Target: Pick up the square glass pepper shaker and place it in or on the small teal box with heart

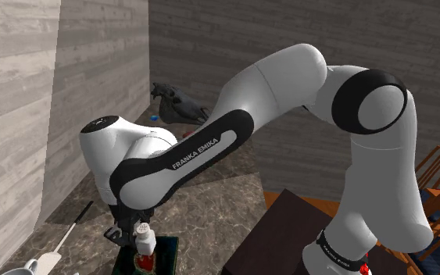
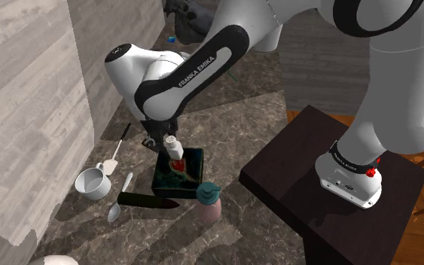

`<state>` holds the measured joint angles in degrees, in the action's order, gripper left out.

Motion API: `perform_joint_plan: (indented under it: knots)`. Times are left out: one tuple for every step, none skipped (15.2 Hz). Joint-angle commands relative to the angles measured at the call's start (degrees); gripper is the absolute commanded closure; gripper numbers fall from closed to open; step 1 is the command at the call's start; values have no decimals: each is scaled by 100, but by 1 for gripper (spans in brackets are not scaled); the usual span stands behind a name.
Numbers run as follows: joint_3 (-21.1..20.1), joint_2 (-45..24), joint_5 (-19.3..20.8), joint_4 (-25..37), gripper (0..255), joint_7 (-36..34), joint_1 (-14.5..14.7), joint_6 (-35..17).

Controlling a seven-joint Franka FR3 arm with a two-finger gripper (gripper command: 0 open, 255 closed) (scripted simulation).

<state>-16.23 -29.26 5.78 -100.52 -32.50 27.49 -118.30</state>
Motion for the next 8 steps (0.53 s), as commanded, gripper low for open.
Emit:
perform_joint_plan:
  knots:
    - [4, -64, 19, -69, 255, -50, 31, -133]
    - [12, -111, 33, -81, 255, -56, 37, -190]
    - [20, -158, 46, -92, 255, -61, 43, -246]
    - [29, -205, 60, -101, 255, -67, 49, -302]
    - [38, -254, 73, -109, 255, -73, 55, -357]
    - [47, -303, 87, -116, 255, -79, 62, -412]
    - [56, -353, 101, -121, 255, -84, 69, -466]
    - [65, -404, 114, -125, 255, -90, 76, -520]
